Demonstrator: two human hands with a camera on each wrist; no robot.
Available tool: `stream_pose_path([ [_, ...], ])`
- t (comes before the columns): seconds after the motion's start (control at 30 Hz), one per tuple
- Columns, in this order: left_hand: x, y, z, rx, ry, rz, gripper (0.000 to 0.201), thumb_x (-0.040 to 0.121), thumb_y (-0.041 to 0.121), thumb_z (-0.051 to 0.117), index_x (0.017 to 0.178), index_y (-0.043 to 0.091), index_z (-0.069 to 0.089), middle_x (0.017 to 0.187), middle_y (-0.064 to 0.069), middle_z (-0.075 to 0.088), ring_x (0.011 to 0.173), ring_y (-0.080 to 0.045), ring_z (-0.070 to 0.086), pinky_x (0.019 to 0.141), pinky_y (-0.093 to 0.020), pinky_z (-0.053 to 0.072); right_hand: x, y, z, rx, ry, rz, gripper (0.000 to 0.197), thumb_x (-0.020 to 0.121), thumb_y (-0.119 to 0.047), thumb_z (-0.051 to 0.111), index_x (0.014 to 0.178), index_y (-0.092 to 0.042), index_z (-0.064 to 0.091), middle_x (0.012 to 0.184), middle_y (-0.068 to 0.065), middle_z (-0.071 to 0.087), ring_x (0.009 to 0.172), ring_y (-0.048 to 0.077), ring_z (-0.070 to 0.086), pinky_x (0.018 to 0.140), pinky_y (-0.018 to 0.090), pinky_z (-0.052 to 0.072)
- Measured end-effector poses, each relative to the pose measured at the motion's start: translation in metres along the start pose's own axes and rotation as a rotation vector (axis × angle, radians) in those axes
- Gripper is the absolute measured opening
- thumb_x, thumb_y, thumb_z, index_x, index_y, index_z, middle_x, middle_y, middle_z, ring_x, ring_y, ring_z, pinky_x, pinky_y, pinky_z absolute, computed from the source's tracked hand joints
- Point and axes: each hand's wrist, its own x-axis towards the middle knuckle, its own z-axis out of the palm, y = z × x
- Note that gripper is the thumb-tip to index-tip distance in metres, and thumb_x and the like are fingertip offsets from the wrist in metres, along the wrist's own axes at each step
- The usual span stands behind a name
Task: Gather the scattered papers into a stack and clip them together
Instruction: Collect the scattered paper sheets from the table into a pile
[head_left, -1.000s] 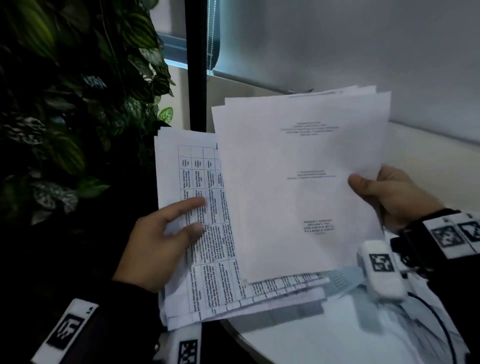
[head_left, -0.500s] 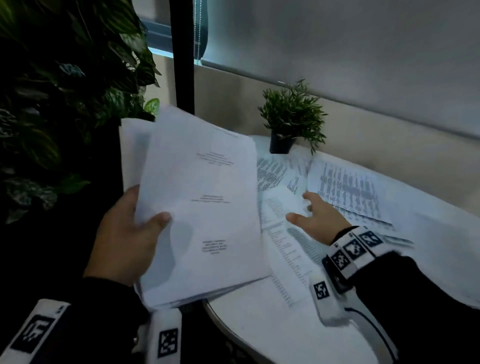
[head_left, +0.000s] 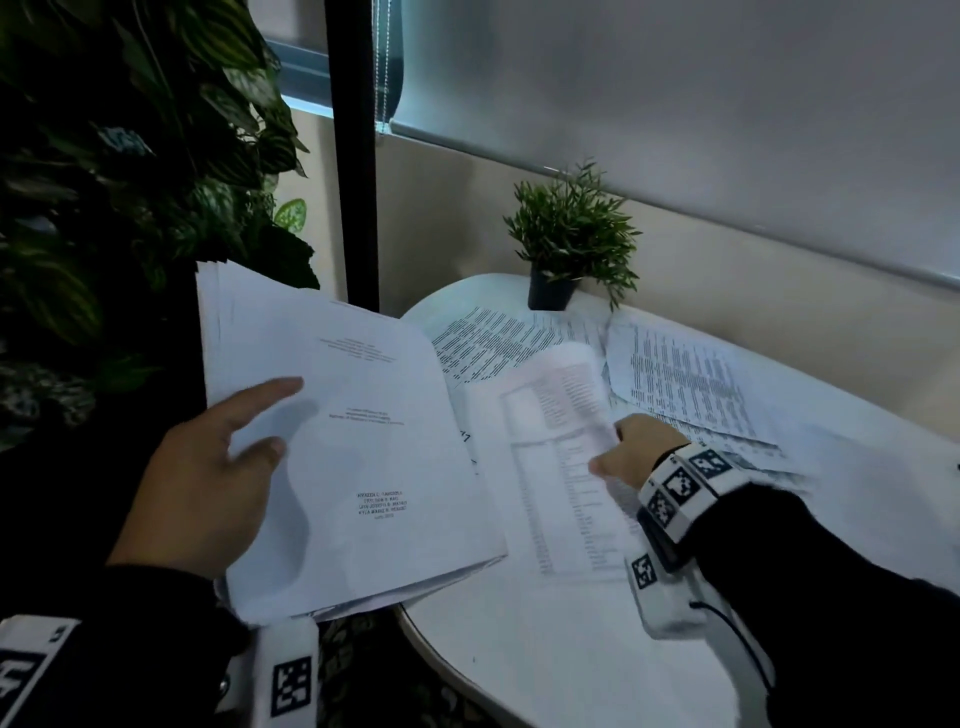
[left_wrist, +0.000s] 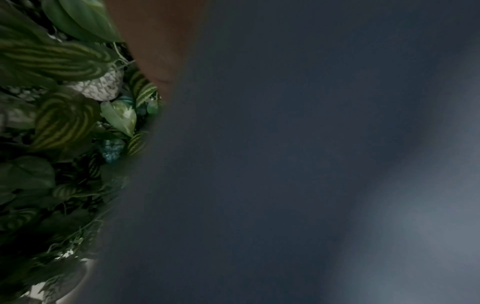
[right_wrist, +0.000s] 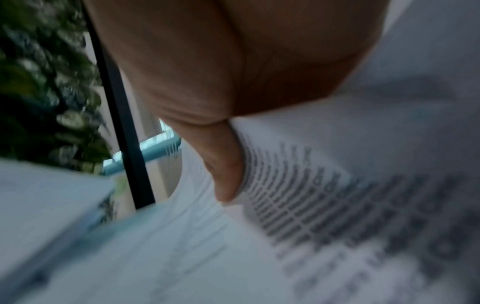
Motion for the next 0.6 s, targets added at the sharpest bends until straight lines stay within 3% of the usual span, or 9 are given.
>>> stream_pose_path([
  [0.1,-0.002,0.001,0.003,-0.021,-0.020,-0.057,0.041,0.092,0.000,0.056,0.104,0.038,0.064,0.132,0.000,0.058,0.125,-0.021,0.049,0.104,-0.028,0.032,0.009,0.014,-0.023,0.458,0.186,-0.095,0.026,0.074,-0.018,0.074,0.097,-0.012,0.062,0.104,0.013,0.068,0.089,0.026,0.064,0.084,0.036,0.051],
  [0.2,-0.002,0.002,0.008,0.001,-0.037,-0.093,0.036,0.092,0.000,0.057,0.118,0.024,0.065,0.128,0.002,0.059,0.122,-0.015,0.049,0.101,-0.025,0.032,0.000,0.014,-0.056,1.173,0.468,-0.297,0.043,0.062,-0.007,0.081,0.097,-0.017,0.058,0.094,0.012,0.070,0.083,0.030,0.070,0.078,0.049,0.057],
  [0.3,-0.003,0.008,0.011,-0.024,-0.026,-0.089,0.035,0.090,-0.002,0.059,0.114,0.022,0.067,0.119,0.001,0.063,0.114,-0.013,0.053,0.097,-0.023,0.034,-0.013,-0.004,-0.081,1.523,0.406,-0.544,0.067,0.058,-0.008,0.083,0.118,-0.005,0.052,0.093,0.008,0.073,0.080,0.024,0.072,0.068,0.040,0.058],
  [0.37,-0.004,0.010,0.014,-0.105,0.009,-0.119,0.026,0.090,0.006,0.061,0.102,0.027,0.070,0.112,0.001,0.067,0.101,-0.009,0.059,0.091,-0.024,0.040,-0.018,-0.025,-0.076,1.463,0.297,-0.587,0.080,0.049,-0.008,0.087,0.120,-0.001,0.051,0.094,0.007,0.072,0.079,0.022,0.071,0.067,0.037,0.057],
  [0.4,-0.003,0.010,0.015,-0.187,0.032,-0.170,0.013,0.090,0.021,0.064,0.096,0.029,0.072,0.108,0.004,0.069,0.096,-0.006,0.060,0.092,-0.026,0.043,-0.020,-0.036,-0.066,1.377,0.243,-0.572,0.081,0.046,-0.009,0.088,0.118,-0.004,0.051,0.098,0.008,0.072,0.082,0.023,0.070,0.070,0.040,0.057],
  [0.43,-0.003,0.012,0.016,-0.293,0.028,-0.240,0.021,0.086,0.045,0.065,0.091,0.028,0.076,0.108,0.005,0.070,0.098,-0.007,0.062,0.097,-0.033,0.044,-0.022,-0.047,-0.051,1.288,0.163,-0.542,0.084,0.044,-0.013,0.090,0.118,-0.009,0.050,0.104,0.008,0.071,0.089,0.025,0.070,0.076,0.044,0.057],
  [0.5,-0.001,0.007,0.018,-0.566,-0.086,-0.393,0.077,0.053,0.084,0.064,0.100,0.025,0.076,0.111,-0.003,0.072,0.105,-0.027,0.065,0.100,-0.050,0.044,-0.030,-0.069,-0.018,1.151,-0.061,-0.491,0.086,0.043,-0.018,0.092,0.116,-0.020,0.047,0.112,0.004,0.068,0.101,0.025,0.066,0.089,0.052,0.052],
  [0.57,-0.001,0.005,0.021,-0.648,-0.172,-0.487,0.099,0.035,0.084,0.072,0.111,0.021,0.072,0.107,-0.010,0.073,0.100,-0.035,0.067,0.094,-0.056,0.047,-0.037,-0.083,0.009,0.975,-0.171,-0.466,0.081,0.052,-0.021,0.090,0.119,-0.025,0.045,0.118,-0.003,0.063,0.107,0.019,0.062,0.096,0.048,0.048],
  [0.6,0.000,0.001,0.021,-0.568,-0.163,-0.459,0.089,0.040,0.075,0.077,0.109,0.019,0.072,0.102,-0.009,0.074,0.096,-0.035,0.069,0.091,-0.053,0.049,-0.039,-0.088,0.017,0.887,-0.192,-0.464,0.079,0.059,-0.024,0.088,0.124,-0.025,0.042,0.120,-0.007,0.060,0.109,0.015,0.058,0.097,0.041,0.046],
])
